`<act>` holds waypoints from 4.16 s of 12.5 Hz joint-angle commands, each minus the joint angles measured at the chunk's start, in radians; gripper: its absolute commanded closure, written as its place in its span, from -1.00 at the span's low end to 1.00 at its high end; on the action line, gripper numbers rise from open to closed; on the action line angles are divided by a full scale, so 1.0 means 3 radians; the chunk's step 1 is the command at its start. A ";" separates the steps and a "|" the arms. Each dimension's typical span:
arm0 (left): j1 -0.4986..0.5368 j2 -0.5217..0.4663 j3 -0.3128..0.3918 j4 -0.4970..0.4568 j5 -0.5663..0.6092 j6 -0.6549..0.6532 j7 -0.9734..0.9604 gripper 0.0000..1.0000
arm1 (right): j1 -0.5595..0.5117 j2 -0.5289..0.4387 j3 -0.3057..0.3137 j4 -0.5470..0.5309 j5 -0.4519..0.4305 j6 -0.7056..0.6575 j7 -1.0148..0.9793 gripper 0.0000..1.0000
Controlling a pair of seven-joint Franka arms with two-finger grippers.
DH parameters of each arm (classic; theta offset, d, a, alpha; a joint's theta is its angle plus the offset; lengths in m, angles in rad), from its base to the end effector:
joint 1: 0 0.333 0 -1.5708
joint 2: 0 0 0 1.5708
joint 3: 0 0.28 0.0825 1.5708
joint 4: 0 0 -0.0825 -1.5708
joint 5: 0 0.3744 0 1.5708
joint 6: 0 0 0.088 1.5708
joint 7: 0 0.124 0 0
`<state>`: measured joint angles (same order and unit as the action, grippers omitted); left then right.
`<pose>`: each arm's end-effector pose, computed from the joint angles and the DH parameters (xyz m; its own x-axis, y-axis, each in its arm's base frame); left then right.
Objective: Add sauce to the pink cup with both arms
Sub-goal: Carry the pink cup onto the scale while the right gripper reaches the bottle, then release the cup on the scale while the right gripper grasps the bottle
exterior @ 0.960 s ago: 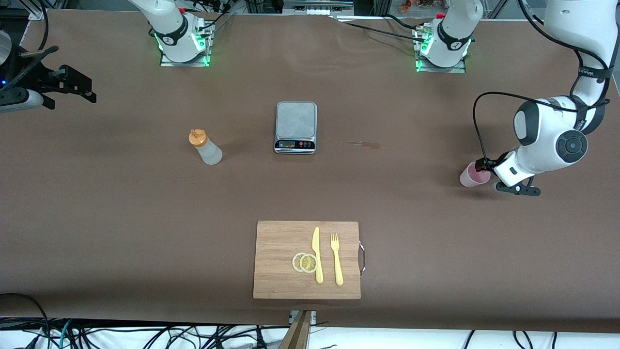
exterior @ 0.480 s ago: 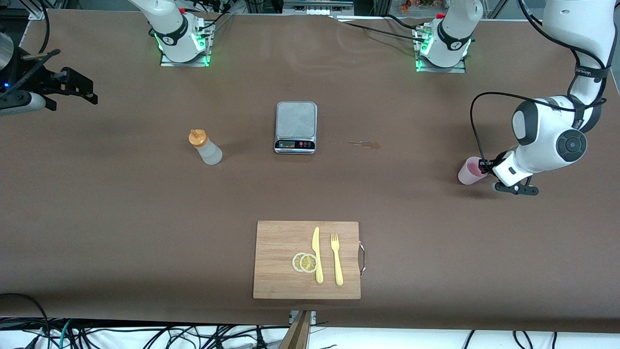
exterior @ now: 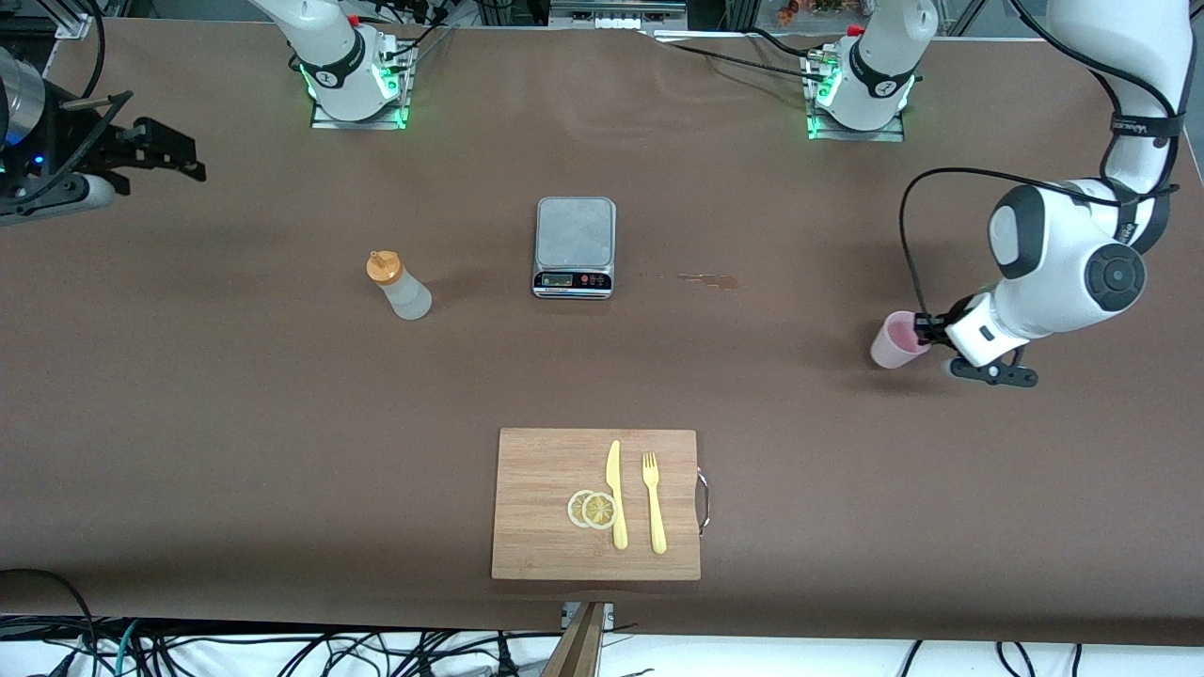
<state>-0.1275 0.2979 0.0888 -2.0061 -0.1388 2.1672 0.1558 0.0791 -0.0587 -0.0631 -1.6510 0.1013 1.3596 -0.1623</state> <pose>0.5644 -0.0293 0.2532 0.9856 -0.1158 -0.1236 -0.1041 -0.9898 0.0974 0.4988 0.0214 0.5515 0.9575 0.1979 -0.2096 0.1708 -0.9752 -0.1405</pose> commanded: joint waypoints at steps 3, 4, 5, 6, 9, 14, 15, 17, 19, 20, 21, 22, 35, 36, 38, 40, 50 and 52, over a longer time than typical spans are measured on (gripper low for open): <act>-0.0999 -0.0072 0.0026 0.0376 -0.0084 -0.0412 -0.1258 1.00 | -0.0003 0.0022 0.0021 0.0472 0.0117 -0.0421 -0.0888 -1.00; -0.1224 -0.0072 0.0026 0.0408 -0.0196 -0.0459 -0.1483 1.00 | -0.0003 0.0047 0.0021 0.0462 0.0143 -0.0375 -0.1255 -1.00; -0.1429 -0.0062 0.0026 0.0438 -0.0369 -0.0464 -0.1698 1.00 | -0.0013 0.0042 0.0006 0.0411 0.0214 -0.0309 -0.1629 -1.00; -0.1608 -0.0037 0.0026 0.0464 -0.0512 -0.0464 -0.1867 1.00 | -0.0013 0.0052 0.0021 0.0380 0.0280 -0.0248 -0.1830 -1.00; -0.2074 0.0157 0.0036 0.0602 -0.0835 -0.0454 -0.2348 1.00 | -0.0013 0.0144 0.0016 0.0192 0.0388 -0.0049 -0.2315 -1.00; -0.2627 0.0500 0.0036 0.0837 -0.0933 -0.0322 -0.2845 1.00 | -0.0207 0.0363 -0.0065 -0.0330 0.0848 0.0371 -0.3726 -1.00; -0.2704 0.0551 0.0036 0.0832 -0.0938 -0.0200 -0.2937 1.00 | -0.0268 0.0466 -0.0071 -0.0351 0.0930 0.0372 -0.3962 -1.00; -0.2862 0.0633 0.0036 0.0837 -0.0938 -0.0081 -0.3080 1.00 | -0.0340 0.0629 -0.0117 -0.0412 0.1139 0.0341 -0.4279 -1.00; -0.2909 0.0674 0.0036 0.0837 -0.0938 -0.0035 -0.3101 1.00 | -0.0366 0.0854 -0.0249 -0.0459 0.1348 0.0295 -0.4545 -1.00; -0.2914 0.0715 0.0036 0.0837 -0.0933 -0.0035 -0.3101 1.00 | -0.0427 0.0982 -0.0255 -0.0469 0.1471 0.0280 -0.4699 -1.00; -0.2914 0.0761 0.0036 0.0842 -0.0928 -0.0030 -0.3101 1.00 | -0.0453 0.1064 -0.0255 -0.0499 0.1508 0.0366 -0.4994 -1.00; -0.2914 0.0796 0.0036 0.0842 -0.0923 -0.0025 -0.3101 1.00 | -0.0468 0.1115 -0.0260 -0.0560 0.1539 0.0493 -0.5255 -1.00; -0.2082 0.0168 0.0450 0.1461 -0.0892 -0.1256 -0.2034 -1.00 | -0.0616 0.1867 -0.0240 -0.1573 0.3057 0.0776 -0.8269 -1.00; -0.1903 0.0107 0.0451 0.1461 -0.0862 -0.1338 -0.1947 -1.00 | -0.0616 0.1913 -0.0224 -0.1594 0.3113 0.0771 -0.8355 -1.00; -0.1515 -0.0036 0.0451 0.1466 -0.0618 -0.1456 -0.1743 -1.00 | -0.0611 0.2010 -0.0209 -0.1665 0.3251 0.0765 -0.8595 -1.00; -0.1137 -0.0139 0.0440 0.1563 -0.0351 -0.1624 -0.1421 -1.00 | -0.0606 0.2067 -0.0143 -0.1676 0.3364 0.0776 -0.8704 -1.00; -0.0026 -0.0594 0.0149 0.1671 0.0467 -0.2346 0.0078 -1.00 | -0.0586 0.2261 0.0082 -0.1609 0.3768 0.0847 -0.8841 -1.00; 0.0016 -0.0635 0.0123 0.1671 0.0483 -0.2463 0.0089 -1.00 | -0.0525 0.2343 0.0129 -0.1614 0.3946 0.0847 -0.8939 -1.00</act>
<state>-0.1487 0.1224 0.1528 -1.5112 -0.0237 1.4667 0.1510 -0.0896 0.6103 -0.0389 -2.1328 1.2319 1.6053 -2.7367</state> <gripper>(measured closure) 0.000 0.000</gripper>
